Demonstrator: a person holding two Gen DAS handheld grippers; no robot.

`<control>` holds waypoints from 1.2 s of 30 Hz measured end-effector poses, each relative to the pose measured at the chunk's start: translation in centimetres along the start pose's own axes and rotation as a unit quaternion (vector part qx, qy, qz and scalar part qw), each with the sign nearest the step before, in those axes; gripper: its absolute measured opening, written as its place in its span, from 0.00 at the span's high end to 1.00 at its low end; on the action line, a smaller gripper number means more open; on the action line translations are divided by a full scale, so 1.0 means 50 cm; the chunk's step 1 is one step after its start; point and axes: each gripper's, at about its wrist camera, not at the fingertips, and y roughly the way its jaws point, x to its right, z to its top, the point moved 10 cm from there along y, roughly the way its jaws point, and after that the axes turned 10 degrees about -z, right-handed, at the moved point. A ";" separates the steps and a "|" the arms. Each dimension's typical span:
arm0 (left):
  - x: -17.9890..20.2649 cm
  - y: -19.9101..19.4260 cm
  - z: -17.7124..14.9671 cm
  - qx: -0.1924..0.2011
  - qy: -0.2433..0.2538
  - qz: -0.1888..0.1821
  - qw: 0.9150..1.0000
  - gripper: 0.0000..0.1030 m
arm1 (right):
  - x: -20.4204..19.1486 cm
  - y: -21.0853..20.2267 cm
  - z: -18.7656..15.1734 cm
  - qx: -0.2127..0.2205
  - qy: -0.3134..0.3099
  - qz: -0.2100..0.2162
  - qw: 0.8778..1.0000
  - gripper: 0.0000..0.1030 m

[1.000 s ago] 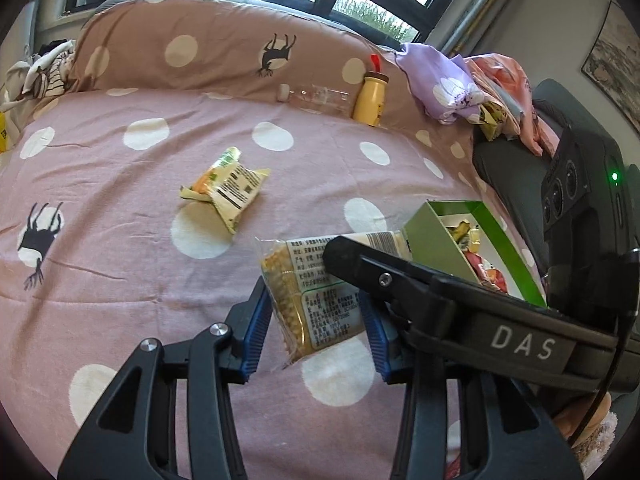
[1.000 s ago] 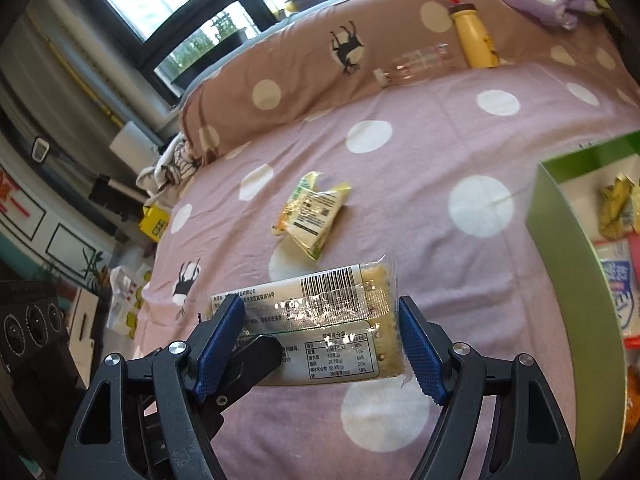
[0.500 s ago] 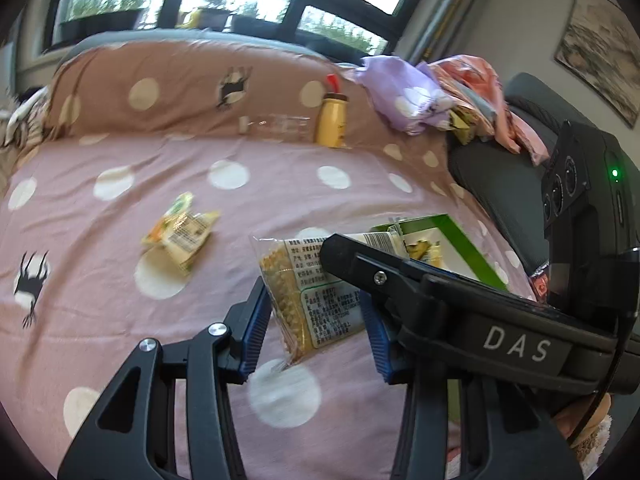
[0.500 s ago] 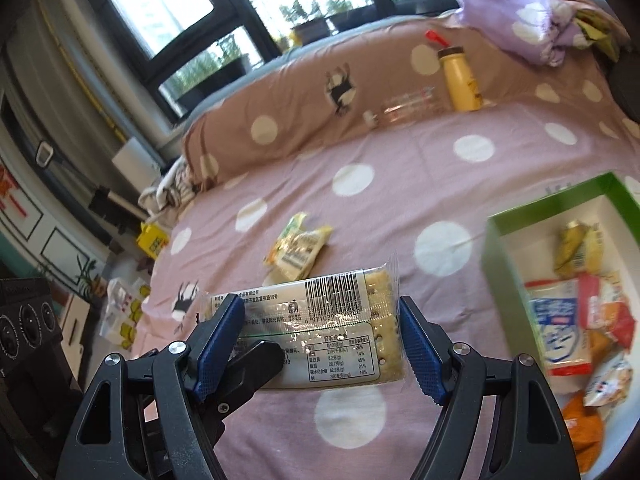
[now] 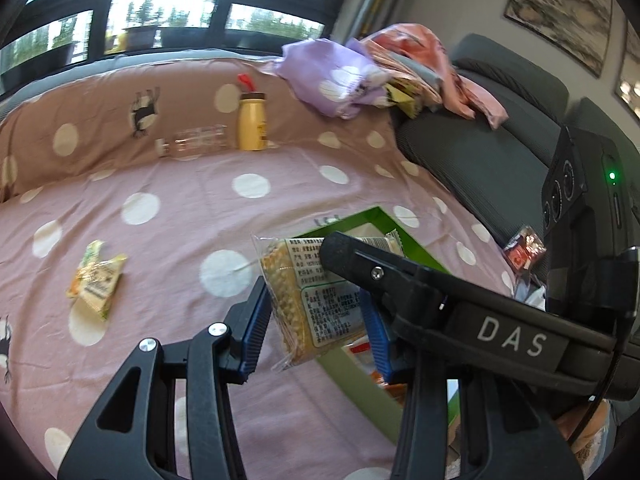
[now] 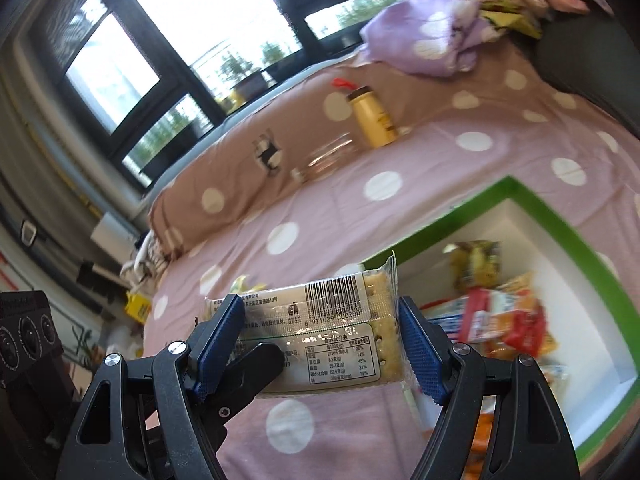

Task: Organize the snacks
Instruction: 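Carry the clear cracker pack over the green-rimmed box, then lower the clear cracker pack into the box with the right gripper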

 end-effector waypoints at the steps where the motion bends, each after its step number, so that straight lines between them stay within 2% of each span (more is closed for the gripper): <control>1: 0.008 0.008 0.000 -0.003 0.001 -0.004 1.000 0.58 | 0.013 -0.003 0.003 0.000 0.007 -0.003 1.000 0.23; 9: 0.069 0.083 -0.008 -0.043 0.014 -0.031 0.999 0.58 | 0.122 -0.007 0.015 -0.009 0.062 -0.035 0.997 0.23; 18: 0.095 0.145 -0.026 -0.074 0.007 -0.048 0.996 0.58 | 0.203 0.014 0.010 -0.035 0.109 -0.055 0.992 0.23; 36: 0.112 0.198 -0.050 -0.103 -0.014 -0.058 0.993 0.58 | 0.268 0.039 -0.004 -0.065 0.140 -0.082 0.985 0.23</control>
